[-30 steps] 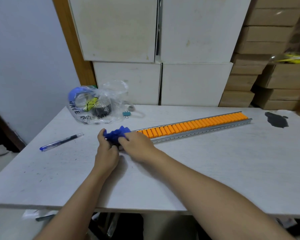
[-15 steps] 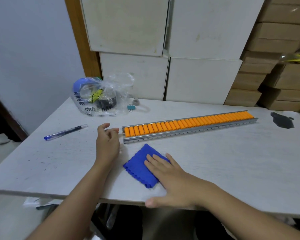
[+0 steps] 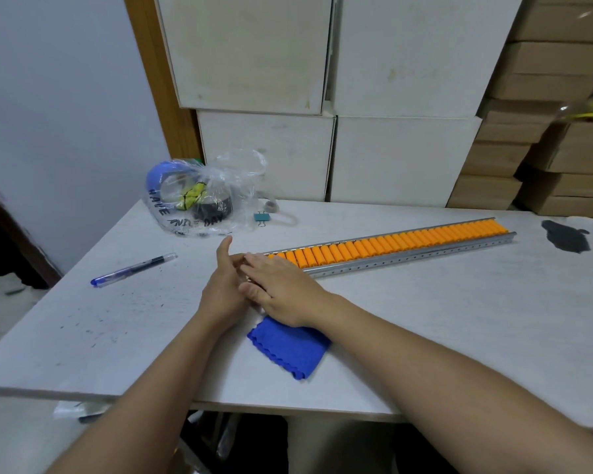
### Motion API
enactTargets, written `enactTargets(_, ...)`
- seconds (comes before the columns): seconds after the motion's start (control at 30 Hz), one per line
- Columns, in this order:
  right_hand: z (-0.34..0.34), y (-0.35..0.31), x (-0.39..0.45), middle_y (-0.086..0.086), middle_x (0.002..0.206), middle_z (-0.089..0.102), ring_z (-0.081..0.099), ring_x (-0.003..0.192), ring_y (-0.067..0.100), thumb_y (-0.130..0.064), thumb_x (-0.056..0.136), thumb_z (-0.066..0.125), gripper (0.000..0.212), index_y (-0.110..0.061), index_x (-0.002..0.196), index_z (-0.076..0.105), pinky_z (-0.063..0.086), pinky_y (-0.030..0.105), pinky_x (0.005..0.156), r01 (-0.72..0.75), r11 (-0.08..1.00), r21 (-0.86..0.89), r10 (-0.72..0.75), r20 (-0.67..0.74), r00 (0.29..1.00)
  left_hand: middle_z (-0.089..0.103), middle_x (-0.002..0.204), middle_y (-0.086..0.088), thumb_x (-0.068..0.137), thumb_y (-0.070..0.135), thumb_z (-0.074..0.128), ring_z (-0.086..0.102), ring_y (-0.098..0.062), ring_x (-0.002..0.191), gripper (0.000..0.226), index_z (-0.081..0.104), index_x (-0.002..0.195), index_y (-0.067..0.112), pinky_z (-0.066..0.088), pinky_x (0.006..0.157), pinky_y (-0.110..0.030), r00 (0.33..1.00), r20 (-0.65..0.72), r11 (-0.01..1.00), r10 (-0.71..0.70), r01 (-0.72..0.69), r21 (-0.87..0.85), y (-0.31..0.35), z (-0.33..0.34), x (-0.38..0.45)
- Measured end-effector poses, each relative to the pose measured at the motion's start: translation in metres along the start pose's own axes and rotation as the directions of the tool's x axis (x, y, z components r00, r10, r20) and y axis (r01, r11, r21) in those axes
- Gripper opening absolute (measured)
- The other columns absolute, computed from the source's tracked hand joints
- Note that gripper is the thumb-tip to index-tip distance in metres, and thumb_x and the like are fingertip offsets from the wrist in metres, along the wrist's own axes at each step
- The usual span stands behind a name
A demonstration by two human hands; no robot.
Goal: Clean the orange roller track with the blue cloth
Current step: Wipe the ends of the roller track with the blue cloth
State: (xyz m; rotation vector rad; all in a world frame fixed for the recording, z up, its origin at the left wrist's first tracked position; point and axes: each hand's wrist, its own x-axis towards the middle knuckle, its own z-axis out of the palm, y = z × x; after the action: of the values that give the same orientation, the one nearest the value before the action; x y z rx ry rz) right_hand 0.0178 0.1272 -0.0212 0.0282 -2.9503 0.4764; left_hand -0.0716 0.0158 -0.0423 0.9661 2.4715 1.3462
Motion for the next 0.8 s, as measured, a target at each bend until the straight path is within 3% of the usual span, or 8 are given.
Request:
enactTargets(0.17,-0.009,0.025,-0.014,0.006,0.154,0.027,0.021,0.141,0.018,-0.046,0.099,0.028,0.056,-0.014,0.144,0.033,0.016,0.036,0.114,-0.048,0.998,-0.031,0.047,-0.050,0.998,0.042,0.135,0.003,0.076,0.030,0.072,0.050,-0.020,0.117,0.095,0.006,0.145,0.025,0.038,0.093,-0.037,0.999,0.004,0.999,-0.037,0.037,-0.002,0.003,0.002,0.001)
enactTargets(0.37,-0.031,0.085,-0.050,-0.001,0.154,0.028,0.023,0.141,0.012,-0.045,0.099,0.030,0.053,-0.019,0.146,0.031,0.013,0.031,0.113,-0.210,0.977,-0.022,0.206,-0.121,0.971,0.037,0.147,-0.006,0.082,0.023,0.067,0.043,-0.026,0.128,0.085,0.009,0.145,0.024,0.034,0.097,-0.040,0.999,0.024,0.999,-0.036,0.035,0.038,0.005,0.001,-0.001)
enactTargets(0.67,-0.062,0.183,-0.116,0.004,0.152,0.032,0.026,0.140,0.016,-0.044,0.098,0.029,0.056,-0.014,0.144,0.035,0.012,0.030,0.114,-0.362,0.928,-0.084,0.335,-0.234,0.913,0.037,0.147,-0.005,0.082,0.023,0.067,0.041,-0.027,0.129,0.084,0.011,0.144,0.026,0.033,0.100,-0.043,0.997,0.030,0.996,-0.076,0.074,0.045,0.009,0.001,-0.003)
enactTargets(0.8,-0.082,0.222,-0.140,0.007,0.152,0.031,0.025,0.140,0.017,-0.038,0.100,0.032,0.051,-0.010,0.143,0.035,0.011,0.030,0.115,-0.486,0.873,-0.044,0.457,-0.273,0.846,0.041,0.144,-0.003,0.080,0.022,0.070,0.044,-0.025,0.127,0.084,0.013,0.142,0.029,0.036,0.101,-0.044,0.996,0.008,0.996,-0.089,0.089,0.025,0.007,0.001,-0.002)
